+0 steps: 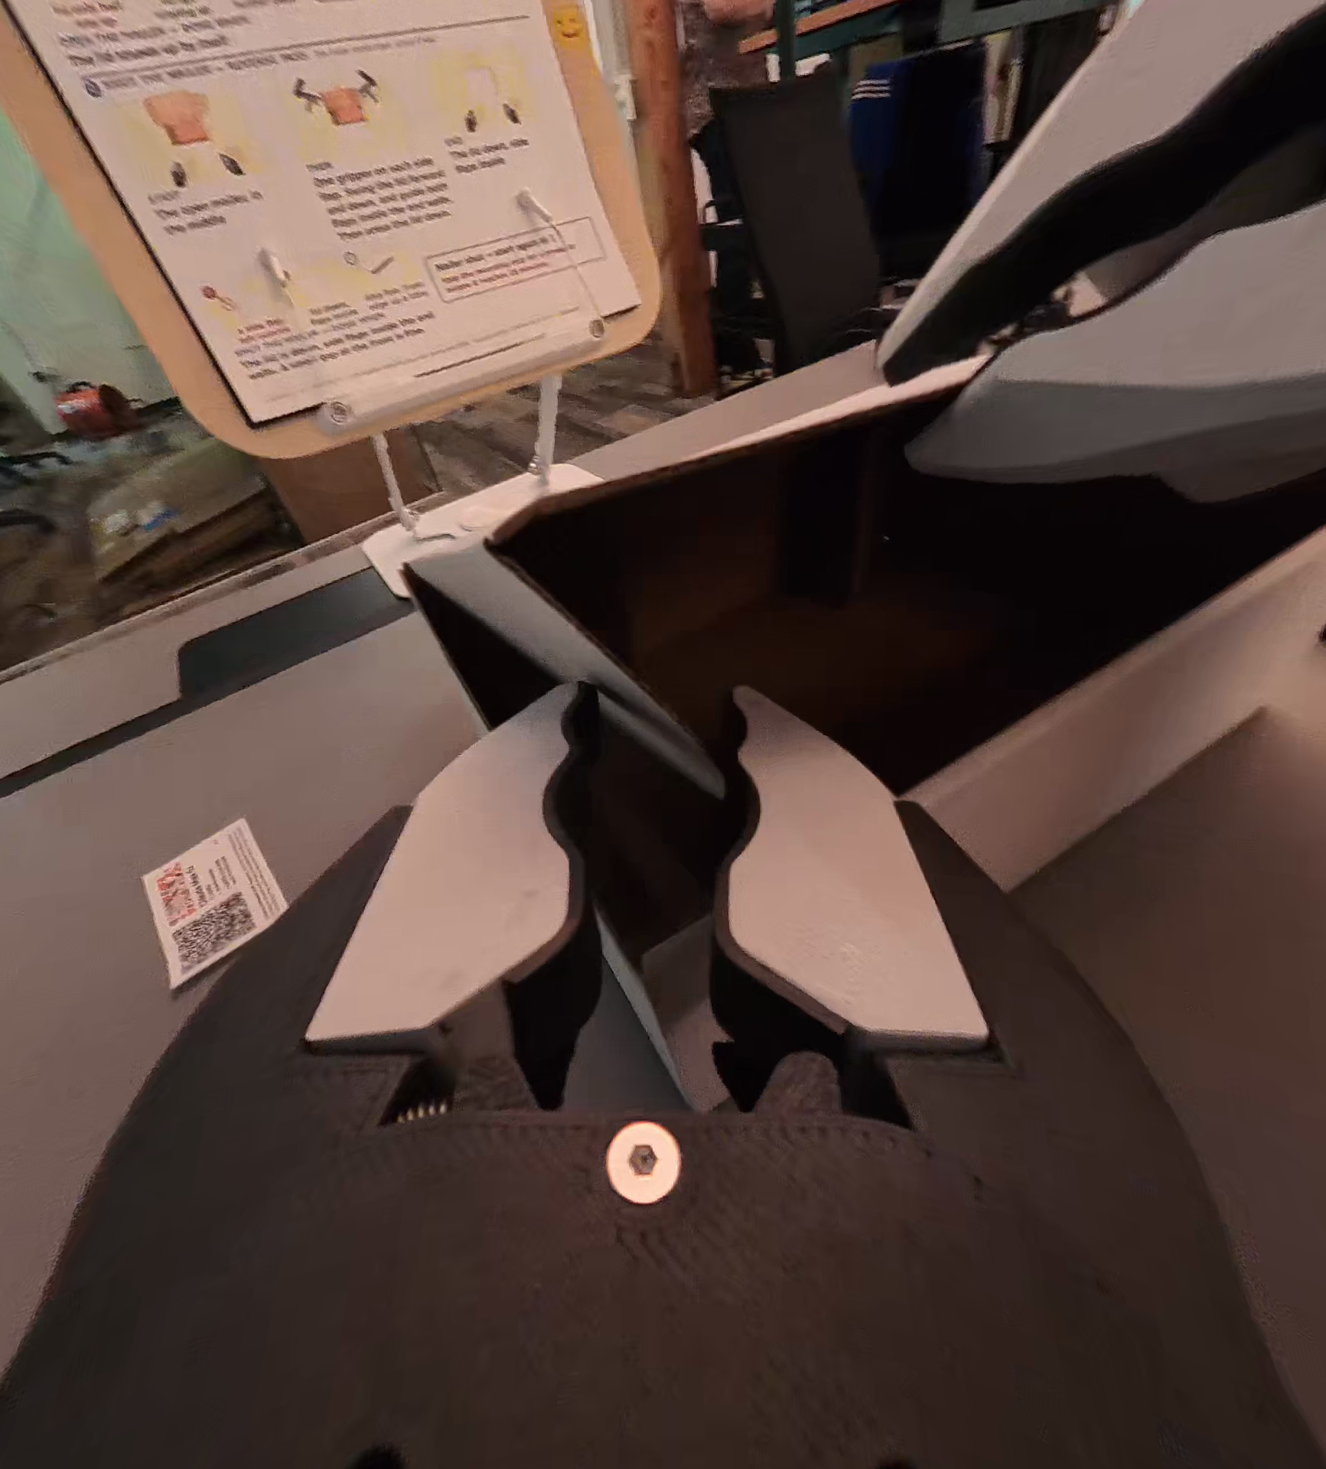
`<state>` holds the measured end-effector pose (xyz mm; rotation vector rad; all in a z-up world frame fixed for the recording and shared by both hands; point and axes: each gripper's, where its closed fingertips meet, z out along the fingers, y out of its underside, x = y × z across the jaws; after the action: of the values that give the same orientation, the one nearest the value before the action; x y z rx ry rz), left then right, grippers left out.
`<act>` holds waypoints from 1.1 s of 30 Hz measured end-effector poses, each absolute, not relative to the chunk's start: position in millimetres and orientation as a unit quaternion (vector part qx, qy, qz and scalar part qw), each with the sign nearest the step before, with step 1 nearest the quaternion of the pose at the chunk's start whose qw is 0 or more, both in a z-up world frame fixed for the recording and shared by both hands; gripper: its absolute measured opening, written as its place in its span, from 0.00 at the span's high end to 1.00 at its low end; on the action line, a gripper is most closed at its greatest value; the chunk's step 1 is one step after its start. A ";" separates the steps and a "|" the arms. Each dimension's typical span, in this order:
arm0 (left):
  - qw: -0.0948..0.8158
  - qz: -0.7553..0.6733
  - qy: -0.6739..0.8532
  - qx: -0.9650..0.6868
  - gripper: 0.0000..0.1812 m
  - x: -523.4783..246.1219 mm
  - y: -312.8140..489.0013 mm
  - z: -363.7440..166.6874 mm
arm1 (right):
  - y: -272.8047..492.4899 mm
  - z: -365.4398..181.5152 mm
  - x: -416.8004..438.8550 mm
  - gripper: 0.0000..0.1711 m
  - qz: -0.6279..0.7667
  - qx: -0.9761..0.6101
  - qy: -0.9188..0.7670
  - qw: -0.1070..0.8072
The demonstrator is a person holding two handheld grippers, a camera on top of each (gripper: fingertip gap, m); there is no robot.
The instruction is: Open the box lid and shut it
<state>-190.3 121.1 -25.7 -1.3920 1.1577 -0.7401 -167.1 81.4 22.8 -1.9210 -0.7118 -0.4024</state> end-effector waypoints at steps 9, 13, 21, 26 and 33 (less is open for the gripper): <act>0.564 -0.237 0.484 -0.626 0.93 -194.4 135.8 10.3 | -51.8 82.7 -78.0 0.84 -0.260 -0.580 -0.052 0.770; 0.563 -0.221 0.489 -0.629 0.95 -191.5 144.7 35.5 | -90.1 38.0 -6.6 0.67 -0.292 -0.608 0.055 0.736; 0.534 -0.173 0.510 -0.652 0.96 -171.8 170.0 63.0 | -44.1 6.7 26.4 0.72 -0.187 -0.684 0.057 0.703; 0.534 -0.156 0.508 -0.658 0.96 -164.0 186.1 75.7 | -31.3 30.2 38.0 0.96 -0.214 -0.698 0.044 0.682; 0.549 -0.171 0.466 -0.672 0.75 -158.0 186.8 46.0 | -18.8 49.9 53.2 0.96 -0.213 -0.747 0.052 0.628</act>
<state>-158.0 186.8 46.0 -1.5911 1.1037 -0.4057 53.2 -18.8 49.9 -1.7122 0.1188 -0.4884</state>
